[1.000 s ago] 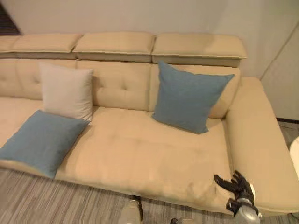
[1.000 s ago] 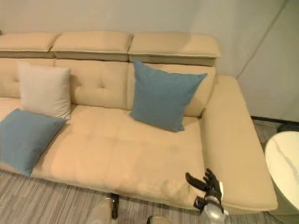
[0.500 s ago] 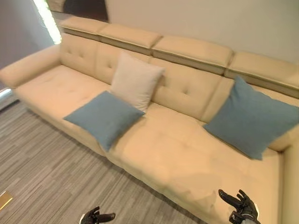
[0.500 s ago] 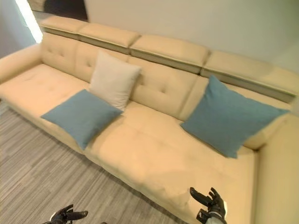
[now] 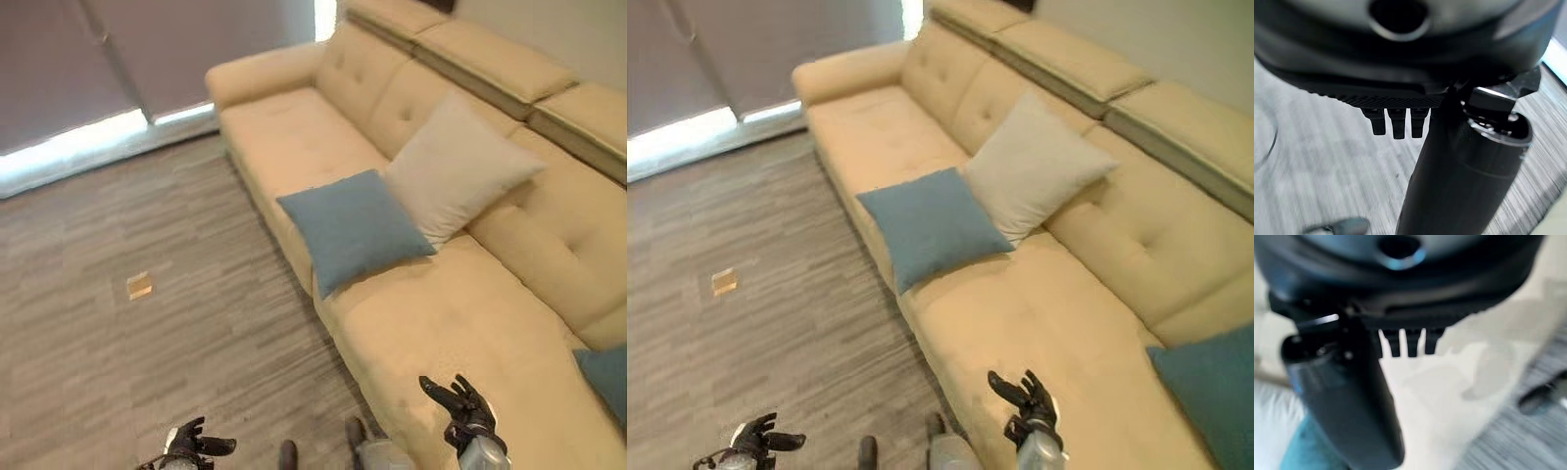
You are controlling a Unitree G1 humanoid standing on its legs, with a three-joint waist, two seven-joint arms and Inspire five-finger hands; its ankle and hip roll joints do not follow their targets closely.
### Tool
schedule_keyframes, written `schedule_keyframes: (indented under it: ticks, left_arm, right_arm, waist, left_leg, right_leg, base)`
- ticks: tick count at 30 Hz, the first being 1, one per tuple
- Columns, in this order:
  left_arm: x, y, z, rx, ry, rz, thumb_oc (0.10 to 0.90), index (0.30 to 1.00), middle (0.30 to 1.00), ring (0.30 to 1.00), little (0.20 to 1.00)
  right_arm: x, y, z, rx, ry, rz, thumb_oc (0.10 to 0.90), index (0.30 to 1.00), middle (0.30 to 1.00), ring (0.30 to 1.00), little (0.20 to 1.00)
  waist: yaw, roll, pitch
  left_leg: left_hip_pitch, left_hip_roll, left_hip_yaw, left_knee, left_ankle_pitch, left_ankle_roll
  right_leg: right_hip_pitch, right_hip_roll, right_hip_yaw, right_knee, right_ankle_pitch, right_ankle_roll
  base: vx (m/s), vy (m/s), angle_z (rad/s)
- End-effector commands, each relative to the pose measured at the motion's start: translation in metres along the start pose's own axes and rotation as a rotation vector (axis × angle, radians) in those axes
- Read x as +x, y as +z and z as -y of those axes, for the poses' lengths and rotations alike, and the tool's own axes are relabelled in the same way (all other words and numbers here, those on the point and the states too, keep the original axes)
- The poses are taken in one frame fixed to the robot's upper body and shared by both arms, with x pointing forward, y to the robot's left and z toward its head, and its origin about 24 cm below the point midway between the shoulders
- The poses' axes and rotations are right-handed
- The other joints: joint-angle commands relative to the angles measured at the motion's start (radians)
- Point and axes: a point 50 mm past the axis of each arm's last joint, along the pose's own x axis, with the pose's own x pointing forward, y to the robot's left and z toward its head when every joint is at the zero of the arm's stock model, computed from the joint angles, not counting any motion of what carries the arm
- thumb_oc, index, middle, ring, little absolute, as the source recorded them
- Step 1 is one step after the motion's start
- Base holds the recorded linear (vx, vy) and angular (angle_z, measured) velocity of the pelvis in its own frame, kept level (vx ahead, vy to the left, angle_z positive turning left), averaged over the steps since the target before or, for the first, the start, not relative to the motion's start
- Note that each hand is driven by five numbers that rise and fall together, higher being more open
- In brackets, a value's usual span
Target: Pick up all the scattered cushions and arrange them neatly on the sofa.
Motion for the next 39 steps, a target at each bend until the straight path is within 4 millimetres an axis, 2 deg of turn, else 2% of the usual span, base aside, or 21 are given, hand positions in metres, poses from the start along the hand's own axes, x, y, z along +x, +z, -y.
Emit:
schedule_keyframes:
  ticks: [1, 3, 4, 6, 8, 9, 11, 13, 15, 17, 18, 20, 21, 23, 24, 28, 32, 33, 36, 37, 39]
  left_arm:
    - [0.006, 0.052, -0.021, -0.043, 0.072, 0.169, 0.800, 0.900, 0.900, 0.900, 0.900]
    - [0.006, 0.043, -0.022, -0.059, 0.088, 0.138, 0.800, 0.900, 0.900, 0.900, 0.900]
    - [0.005, 0.038, -0.020, -0.052, 0.090, 0.126, 0.800, 0.900, 0.900, 0.900, 0.900]
    - [0.004, 0.034, -0.018, -0.059, 0.084, 0.119, 0.800, 0.900, 0.900, 0.900, 0.900]
    - [0.002, 0.017, -0.013, -0.104, 0.076, 0.073, 0.800, 0.900, 0.900, 0.900, 0.900]
    - [0.001, 0.012, -0.013, -0.151, 0.087, 0.047, 0.800, 0.900, 0.900, 0.900, 0.900]
    - [0.001, 0.004, -0.018, -0.188, 0.124, 0.006, 0.800, 0.900, 0.900, 0.900, 0.900]
    - [0.000, -0.002, -0.015, -0.206, 0.138, -0.022, 0.800, 0.900, 0.900, 0.900, 0.900]
    - [-0.002, -0.010, -0.014, -0.225, 0.150, -0.055, 0.800, 0.900, 0.900, 0.900, 0.900]
    - [-0.004, -0.019, -0.013, -0.226, 0.161, -0.087, 0.800, 0.900, 0.900, 0.900, 0.900]
    - [-0.007, -0.029, -0.010, -0.248, 0.175, -0.083, 0.800, 0.900, 0.900, 0.900, 0.900]
    - [-0.016, -0.049, -0.001, -0.256, 0.161, -0.107, 0.800, 0.900, 0.900, 0.900, 0.900]
    - [-0.016, -0.049, -0.001, -0.255, 0.160, -0.108, 0.800, 0.900, 0.900, 0.900, 0.900]
    - [-0.017, -0.048, -0.002, -0.235, 0.167, -0.084, 0.800, 0.900, 0.900, 0.900, 0.900]
    - [-0.017, -0.048, -0.001, -0.226, 0.168, -0.080, 0.800, 0.900, 0.900, 0.900, 0.900]
    - [-0.020, -0.057, -0.008, -0.156, 0.189, -0.081, 0.800, 0.900, 0.900, 0.900, 0.900]
    - [-0.018, -0.047, -0.014, -0.060, 0.188, -0.023, 0.800, 0.900, 0.900, 0.900, 0.900]
    - [-0.018, -0.043, -0.016, -0.068, 0.200, 0.004, 0.800, 0.900, 0.900, 0.900, 0.900]
    - [-0.017, -0.031, -0.022, -0.085, 0.221, 0.061, 0.800, 0.900, 0.900, 0.900, 0.900]
    - [-0.017, -0.015, -0.027, -0.085, 0.223, 0.140, 0.800, 0.900, 0.900, 0.900, 0.900]
    - [-0.017, -0.015, -0.027, -0.085, 0.222, 0.140, 0.800, 0.900, 0.900, 0.900, 0.900]
  right_arm:
    - [0.008, 0.055, -0.014, 0.071, 0.065, 0.208, 0.800, 0.900, 0.900, 0.900, 0.900]
    - [0.007, 0.047, -0.010, 0.073, 0.059, 0.177, 0.800, 0.900, 0.900, 0.900, 0.900]
    - [0.008, 0.046, -0.010, 0.085, 0.061, 0.169, 0.800, 0.900, 0.900, 0.900, 0.900]
    - [0.008, 0.048, -0.010, 0.086, 0.058, 0.167, 0.800, 0.900, 0.900, 0.900, 0.900]
    - [0.009, 0.051, -0.014, 0.102, 0.068, 0.174, 0.800, 0.900, 0.900, 0.900, 0.900]
    - [0.009, 0.055, -0.021, 0.100, 0.086, 0.182, 0.800, 0.900, 0.900, 0.900, 0.900]
    - [0.009, 0.062, -0.030, 0.098, 0.108, 0.197, 0.800, 0.900, 0.900, 0.900, 0.900]
    - [0.008, 0.061, -0.030, 0.096, 0.105, 0.196, 0.800, 0.900, 0.900, 0.900, 0.900]
    - [0.009, 0.062, -0.032, 0.091, 0.098, 0.189, 0.800, 0.900, 0.900, 0.900, 0.900]
    - [0.009, 0.060, -0.037, 0.063, 0.108, 0.183, 0.800, 0.900, 0.900, 0.900, 0.900]
    - [0.010, 0.063, -0.035, 0.057, 0.096, 0.197, 0.800, 0.900, 0.900, 0.900, 0.900]
    - [0.011, 0.071, -0.031, 0.081, 0.079, 0.223, 0.800, 0.900, 0.900, 0.900, 0.900]
    - [0.011, 0.071, -0.031, 0.081, 0.078, 0.223, 0.800, 0.900, 0.900, 0.900, 0.900]
    - [0.013, 0.077, -0.024, 0.123, 0.049, 0.240, 0.800, 0.900, 0.900, 0.900, 0.900]
    - [0.014, 0.079, -0.019, 0.150, 0.025, 0.242, 0.800, 0.900, 0.900, 0.900, 0.900]
    - [0.020, 0.092, -0.003, 0.238, -0.054, 0.247, 0.800, 0.900, 0.900, 0.900, 0.900]
    - [0.025, 0.095, -0.003, 0.287, -0.075, 0.222, 0.800, 0.900, 0.900, 0.900, 0.900]
    - [0.025, 0.098, -0.005, 0.309, -0.065, 0.237, 0.800, 0.900, 0.900, 0.900, 0.900]
    - [0.025, 0.099, -0.010, 0.307, -0.050, 0.236, 0.800, 0.900, 0.900, 0.900, 0.900]
    - [0.025, 0.094, 0.001, 0.357, -0.093, 0.224, 0.800, 0.900, 0.900, 0.900, 0.900]
    - [0.025, 0.094, 0.001, 0.357, -0.093, 0.224, 0.800, 0.900, 0.900, 0.900, 0.900]
  waist:
    - [-0.036, 0.019, -0.020]
    - [-0.040, 0.008, -0.056]
    - [-0.040, 0.013, -0.065]
    - [-0.038, 0.024, -0.074]
    - [-0.034, 0.014, -0.089]
    - [-0.020, 0.001, -0.090]
    - [0.016, -0.039, -0.073]
    - [0.039, -0.058, -0.063]
    - [0.067, -0.064, -0.061]
    - [0.098, -0.071, -0.059]
    - [0.120, -0.068, -0.053]
    - [0.161, -0.064, -0.028]
    - [0.162, -0.065, -0.025]
    - [0.191, -0.064, -0.004]
    - [0.199, -0.068, 0.002]
    - [0.237, -0.075, -0.026]
    - [0.275, -0.097, -0.035]
    - [0.280, -0.099, -0.024]
    - [0.279, -0.080, -0.004]
    - [0.266, -0.070, 0.012]
    - [0.265, -0.071, 0.012]
  left_leg:
    - [0.301, -0.042, -0.046, -0.264, -0.024, -0.020]
    - [0.353, -0.055, -0.071, -0.234, -0.034, -0.032]
    - [0.342, -0.059, -0.074, -0.180, 0.033, -0.067]
    - [0.336, -0.052, -0.059, -0.143, 0.055, -0.095]
    - [0.240, -0.018, 0.048, 0.094, 0.182, -0.202]
    - [0.199, 0.012, 0.129, 0.221, 0.217, -0.221]
    - [0.104, 0.024, 0.204, 0.446, 0.240, -0.228]
    - [0.033, 0.108, 0.283, 0.538, 0.211, -0.182]
    - [-0.003, 0.233, 0.349, 0.444, 0.146, -0.120]
    - [-0.021, 0.273, 0.336, 0.262, 0.100, -0.091]
    - [-0.043, 0.340, 0.286, 0.055, 0.121, -0.101]
    - [-0.043, 0.383, 0.179, -0.149, 0.189, -0.127]
    - [-0.033, 0.383, 0.181, -0.158, 0.192, -0.129]
    - [-0.044, 0.407, 0.074, -0.258, 0.266, -0.157]
    - [-0.061, 0.410, 0.040, -0.274, 0.281, -0.170]
    - [-0.057, 0.396, 0.065, -0.255, 0.229, -0.201]
    - [-0.070, 0.297, 0.097, -0.178, 0.130, -0.153]
    - [-0.072, 0.274, 0.125, -0.160, 0.119, -0.130]
    - [-0.052, 0.257, 0.155, -0.154, 0.093, -0.100]
    - [-0.015, 0.213, 0.166, -0.173, 0.069, -0.071]
    - [-0.014, 0.212, 0.166, -0.172, 0.066, -0.071]
  right_leg:
    - [-0.180, 0.023, -0.090, 0.014, 0.053, 0.105]
    - [-0.157, 0.014, -0.180, -0.040, 0.050, 0.084]
    - [-0.121, 0.021, -0.190, -0.045, 0.060, 0.054]
    - [-0.102, 0.035, -0.183, -0.042, 0.047, 0.045]
    - [-0.045, 0.030, -0.163, -0.048, 0.037, 0.022]
    - [-0.009, 0.025, -0.157, -0.054, 0.021, 0.003]
    - [0.049, 0.016, -0.122, -0.057, -0.009, -0.032]
    - [0.089, 0.015, -0.108, -0.054, -0.038, -0.046]
    - [0.149, 0.012, -0.098, -0.062, -0.074, -0.043]
    - [0.191, -0.001, -0.078, -0.072, -0.088, -0.017]
    - [0.214, -0.020, -0.067, -0.078, -0.108, 0.005]
    - [0.238, -0.026, -0.052, -0.062, -0.148, 0.024]
    - [0.242, -0.027, -0.052, -0.059, -0.152, 0.023]
    - [0.268, -0.035, -0.021, -0.039, -0.179, 0.037]
    - [0.283, -0.044, -0.006, -0.035, -0.189, 0.046]
    - [0.305, -0.105, -0.014, -0.045, -0.181, 0.102]
    - [0.264, -0.206, -0.032, 0.032, -0.094, 0.162]
    - [0.222, -0.247, -0.045, 0.113, 0.021, 0.170]
    - [0.145, -0.283, -0.088, 0.243, 0.067, 0.157]
    - [0.084, -0.261, -0.135, 0.285, 0.060, 0.149]
    - [0.084, -0.263, -0.135, 0.289, 0.056, 0.149]
  base:
    - [0.66, 0.020, 0.56]
    - [0.62, -0.020, 1.06]
    - [0.41, -0.017, 1.18]
    - [0.27, 0.013, 0.62]
    - [0.33, 0.020, -0.04]
    - [0.33, -0.020, -0.20]
    - [0.29, -0.068, -0.67]
    - [0.29, -0.040, -0.59]
    - [0.38, 0.088, -0.40]
    - [0.44, 0.284, -0.28]
    - [0.47, 0.403, -0.42]
    - [0.33, 0.323, -0.36]
    - [0.19, 0.188, -0.25]
    - [0.25, 0.235, -0.36]
    - [0.32, 0.343, -0.31]
    - [0.30, 0.381, -0.16]
    - [0.23, 0.356, 0.06]
    - [0.15, 0.277, 0.15]
    - [0.19, 0.352, -0.15]
    - [0.27, 0.378, -0.21]
    - [0.23, 0.226, 0.11]
